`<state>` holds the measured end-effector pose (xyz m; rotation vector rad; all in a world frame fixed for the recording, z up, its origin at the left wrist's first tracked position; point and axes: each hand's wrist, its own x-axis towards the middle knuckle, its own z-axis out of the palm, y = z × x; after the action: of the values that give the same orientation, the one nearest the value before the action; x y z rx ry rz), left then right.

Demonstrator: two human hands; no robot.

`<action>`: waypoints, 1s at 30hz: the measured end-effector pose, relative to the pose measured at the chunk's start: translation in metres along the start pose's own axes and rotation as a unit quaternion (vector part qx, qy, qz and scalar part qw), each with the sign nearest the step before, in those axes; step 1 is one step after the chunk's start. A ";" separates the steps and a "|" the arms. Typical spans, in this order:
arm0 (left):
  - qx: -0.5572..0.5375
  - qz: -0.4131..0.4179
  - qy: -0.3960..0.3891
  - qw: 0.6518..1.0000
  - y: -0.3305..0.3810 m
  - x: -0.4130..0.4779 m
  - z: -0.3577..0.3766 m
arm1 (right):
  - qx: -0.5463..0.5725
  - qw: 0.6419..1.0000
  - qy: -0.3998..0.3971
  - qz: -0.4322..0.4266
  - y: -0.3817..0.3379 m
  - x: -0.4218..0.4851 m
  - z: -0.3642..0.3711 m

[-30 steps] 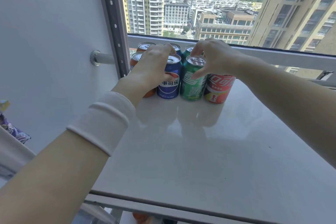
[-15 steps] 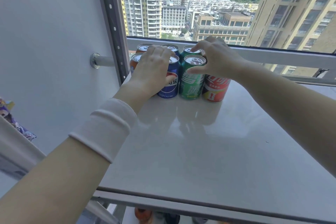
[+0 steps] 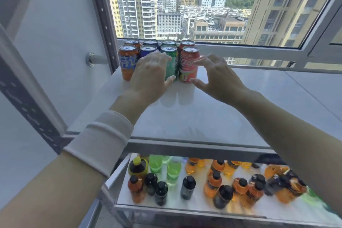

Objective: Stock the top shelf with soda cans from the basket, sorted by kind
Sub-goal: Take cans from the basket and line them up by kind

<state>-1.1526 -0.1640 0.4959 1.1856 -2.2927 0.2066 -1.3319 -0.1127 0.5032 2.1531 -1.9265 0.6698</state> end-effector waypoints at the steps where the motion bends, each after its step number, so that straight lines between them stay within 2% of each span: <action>1: -0.003 -0.001 -0.002 1.000 0.012 -0.011 -0.002 | 0.000 1.000 0.003 0.000 0.001 -0.016 -0.005; 9: 0.025 0.009 -0.048 0.998 0.111 -0.100 -0.008 | 0.021 0.999 -0.004 0.038 0.021 -0.154 -0.035; 14: 0.011 0.023 -0.060 0.998 0.149 -0.140 -0.021 | 0.033 0.998 -0.002 0.052 0.019 -0.209 -0.051; 23: -0.047 0.049 -0.076 0.995 0.184 -0.214 -0.021 | 0.027 0.995 0.012 0.090 0.001 -0.305 -0.052; 30: -0.081 0.045 -0.139 0.986 0.192 -0.278 0.017 | 0.035 0.989 -0.039 0.135 -0.006 -0.386 -0.007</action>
<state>-1.1824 0.1423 0.3549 1.0847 -2.5500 -0.1199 -1.3518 0.2371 0.3414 2.0023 -2.2964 0.7160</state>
